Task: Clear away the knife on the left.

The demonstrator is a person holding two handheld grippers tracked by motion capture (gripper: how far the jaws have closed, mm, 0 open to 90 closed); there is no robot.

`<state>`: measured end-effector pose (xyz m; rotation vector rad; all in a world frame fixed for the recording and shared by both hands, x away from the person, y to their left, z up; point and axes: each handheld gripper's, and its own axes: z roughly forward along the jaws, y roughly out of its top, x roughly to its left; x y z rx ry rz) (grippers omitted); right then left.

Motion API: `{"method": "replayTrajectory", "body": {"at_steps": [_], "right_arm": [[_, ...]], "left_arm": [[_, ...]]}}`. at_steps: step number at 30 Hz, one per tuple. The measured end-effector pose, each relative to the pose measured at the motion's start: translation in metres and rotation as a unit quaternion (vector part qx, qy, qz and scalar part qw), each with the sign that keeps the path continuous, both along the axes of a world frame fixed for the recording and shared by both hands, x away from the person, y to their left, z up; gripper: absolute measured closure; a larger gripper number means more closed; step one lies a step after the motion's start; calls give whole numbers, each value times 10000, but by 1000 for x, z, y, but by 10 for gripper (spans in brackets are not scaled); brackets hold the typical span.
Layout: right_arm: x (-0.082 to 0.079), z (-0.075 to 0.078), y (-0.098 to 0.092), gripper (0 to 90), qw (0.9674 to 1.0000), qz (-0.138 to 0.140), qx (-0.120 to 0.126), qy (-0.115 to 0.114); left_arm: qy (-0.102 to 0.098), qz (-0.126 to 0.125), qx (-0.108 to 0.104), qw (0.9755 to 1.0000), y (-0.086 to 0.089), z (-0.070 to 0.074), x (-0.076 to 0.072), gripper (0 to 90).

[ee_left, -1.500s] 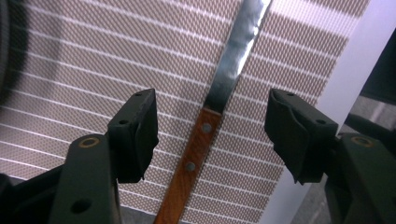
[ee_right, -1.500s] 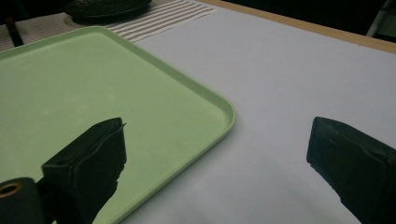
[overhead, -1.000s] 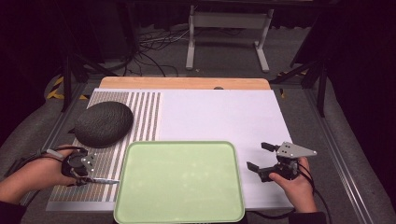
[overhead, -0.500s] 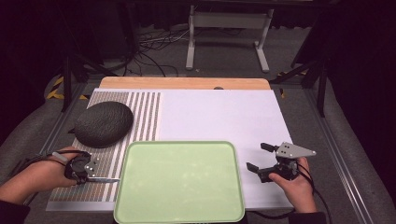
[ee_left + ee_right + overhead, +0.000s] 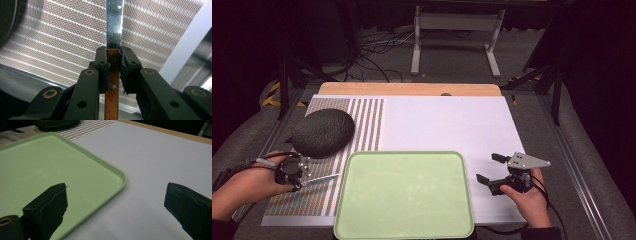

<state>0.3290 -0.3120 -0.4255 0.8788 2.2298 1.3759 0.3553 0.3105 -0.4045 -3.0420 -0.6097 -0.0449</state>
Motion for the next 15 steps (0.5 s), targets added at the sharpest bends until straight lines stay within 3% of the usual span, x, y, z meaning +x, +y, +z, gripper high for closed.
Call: {"method": "replayTrajectory", "body": {"at_steps": [3, 5, 10, 15], "right_arm": [[0, -1, 0, 58, 10000, -45, -32, 59], [1, -2, -2, 60, 9999, -93, -57, 107], [1, -2, -5, 63, 9998, -169, -10, 130], [1, -2, -3, 63, 9997, -176, -24, 170]], "left_arm": [[61, 568, -187, 9982, 1, 3, 0, 776], [131, 751, -367, 9964, 1, 3, 0, 776], [246, 766, -545, 9953, -1, 9, -6, 776], [218, 949, -684, 9929, -3, 16, -9, 777]]}}
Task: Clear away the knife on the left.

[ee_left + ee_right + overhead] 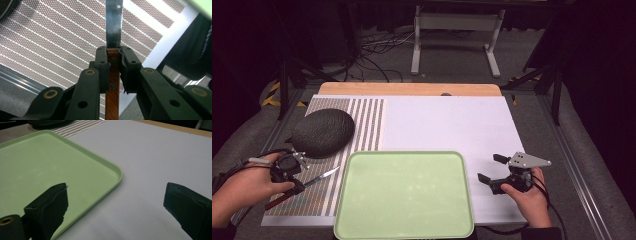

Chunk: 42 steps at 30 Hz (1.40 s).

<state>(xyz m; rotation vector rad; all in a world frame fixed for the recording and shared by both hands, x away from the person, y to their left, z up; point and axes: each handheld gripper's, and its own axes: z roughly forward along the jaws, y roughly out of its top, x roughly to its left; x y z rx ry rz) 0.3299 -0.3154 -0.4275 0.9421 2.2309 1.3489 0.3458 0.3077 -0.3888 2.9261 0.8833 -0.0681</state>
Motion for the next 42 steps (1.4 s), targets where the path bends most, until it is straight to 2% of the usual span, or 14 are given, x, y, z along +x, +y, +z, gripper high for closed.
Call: {"method": "replayTrajectory", "body": {"at_steps": [1, 2, 4, 7, 8, 13, 15, 16, 18, 22, 27, 29, 31, 42], "right_arm": [[0, 0, 0, 63, 10000, -6, -2, 7], [0, 0, 0, 63, 10000, -6, -2, 7], [0, 0, 0, 63, 10000, -5, -2, 9], [0, 0, 0, 62, 10000, -5, -24, 14], [0, 0, 0, 63, 10000, -5, -23, 14], [0, 0, -1, 63, 10000, -12, -17, 10], [0, 0, -1, 62, 10000, -18, -10, 15], [0, 0, -1, 61, 10000, -20, -6, 17], [0, 0, -1, 62, 10000, -11, 0, 10], [0, 0, 0, 64, 10000, -2, 13, -6], [0, 0, 0, 64, 10000, 4, 27, -12], [0, 0, -1, 63, 10000, 8, 45, -12], [0, 0, -1, 63, 10000, 6, 40, -11], [0, 0, -1, 62, 10000, 28, 46, -1]], "left_arm": [[14, 125, -36, 9999, -1, 2, 0, 777], [14, 125, -36, 9999, -1, 2, 0, 776], [128, 483, -25, 9987, -4, 5, 0, 776], [119, 651, -37, 9978, -6, 7, 1, 776], [147, 806, -159, 9965, -7, 9, 2, 776], [202, 1054, -313, 9937, -9, 14, 3, 776], [200, 1059, -384, 9934, -10, 15, 4, 776], [348, 1077, -445, 9926, -14, 17, 3, 776], [421, 1125, -527, 9914, -16, 17, 3, 776], [480, 1201, -619, 9897, -20, 20, 3, 776], [436, 1171, -810, 9888, -29, 23, 2, 776], [381, 1103, -790, 9900, -32, 25, 2, 776], [411, 1147, -881, 9886, -36, 27, 2, 776], [386, 824, -1241, 9881, -62, 30, 4, 775]]}}
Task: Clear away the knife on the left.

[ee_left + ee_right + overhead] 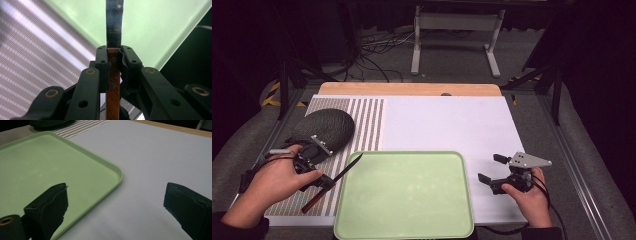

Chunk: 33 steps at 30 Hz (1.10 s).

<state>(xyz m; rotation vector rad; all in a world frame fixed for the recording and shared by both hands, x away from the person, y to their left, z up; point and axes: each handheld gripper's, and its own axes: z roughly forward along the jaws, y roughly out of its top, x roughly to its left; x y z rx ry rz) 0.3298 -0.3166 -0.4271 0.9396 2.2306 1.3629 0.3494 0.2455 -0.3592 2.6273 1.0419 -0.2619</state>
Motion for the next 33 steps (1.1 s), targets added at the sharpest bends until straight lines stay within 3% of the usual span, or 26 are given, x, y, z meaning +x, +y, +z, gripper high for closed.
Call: {"method": "replayTrajectory", "body": {"at_steps": [7, 11, 15, 33], "right_arm": [[0, 0, -1, 61, 10000, -10, 3, 3], [0, 0, -2, 61, 10000, -16, 8, 11], [0, 0, -1, 61, 10000, 2, 5, 8], [0, 0, -2, 59, 10000, 7, 6, 5]], "left_arm": [[4, -124, -284, 9995, -18, -1, 0, 775], [-110, -131, -432, 9989, -24, 1, 1, 776], [-94, -204, -462, 9987, -29, 0, 2, 775], [70, -329, -790, 9963, -62, -26, 7, 775]]}}
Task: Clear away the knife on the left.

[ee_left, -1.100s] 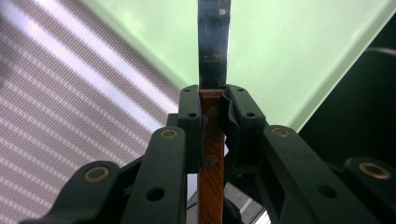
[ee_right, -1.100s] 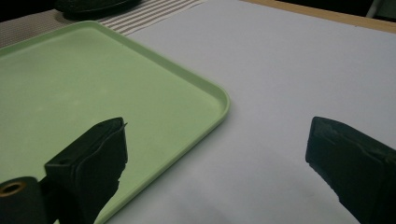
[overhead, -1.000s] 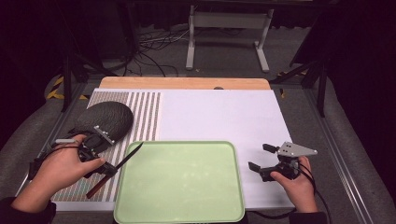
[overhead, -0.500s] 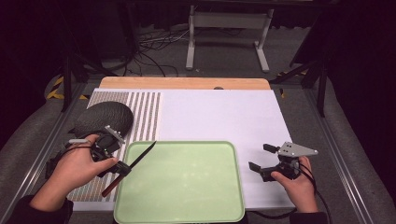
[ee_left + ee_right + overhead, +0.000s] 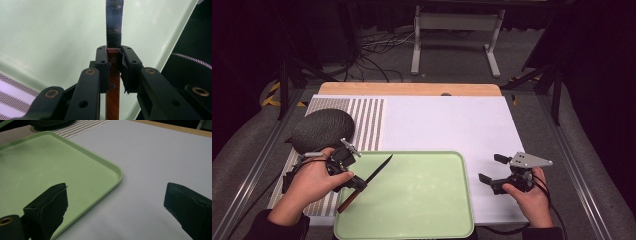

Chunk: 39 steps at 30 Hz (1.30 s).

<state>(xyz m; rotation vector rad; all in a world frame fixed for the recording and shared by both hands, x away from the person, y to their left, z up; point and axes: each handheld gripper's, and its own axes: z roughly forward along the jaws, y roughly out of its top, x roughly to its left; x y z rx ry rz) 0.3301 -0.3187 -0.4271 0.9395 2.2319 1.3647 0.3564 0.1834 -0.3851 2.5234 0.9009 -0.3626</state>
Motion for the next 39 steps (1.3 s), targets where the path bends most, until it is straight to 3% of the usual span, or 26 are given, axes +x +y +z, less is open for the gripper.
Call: {"method": "replayTrajectory", "body": {"at_steps": [7, 21, 26, 27, 39], "right_arm": [[0, 0, 0, 60, 10000, -5, -1, 10], [0, -2, -2, 58, 10000, -7, -12, 35], [1, -3, -3, 57, 10000, -26, -9, 57], [1, -3, -3, 57, 10000, -26, -11, 58], [0, -3, -3, 57, 10000, 18, 9, 38]], "left_arm": [[113, -4, -81, 9999, -6, -10, 0, 775], [281, -52, 48, 9996, -15, -23, -1, 775], [428, 17, 97, 9990, -16, -29, 0, 775], [499, -68, 158, 9986, -15, -29, 1, 775], [823, -43, 180, 9964, -19, -46, 4, 775]]}}
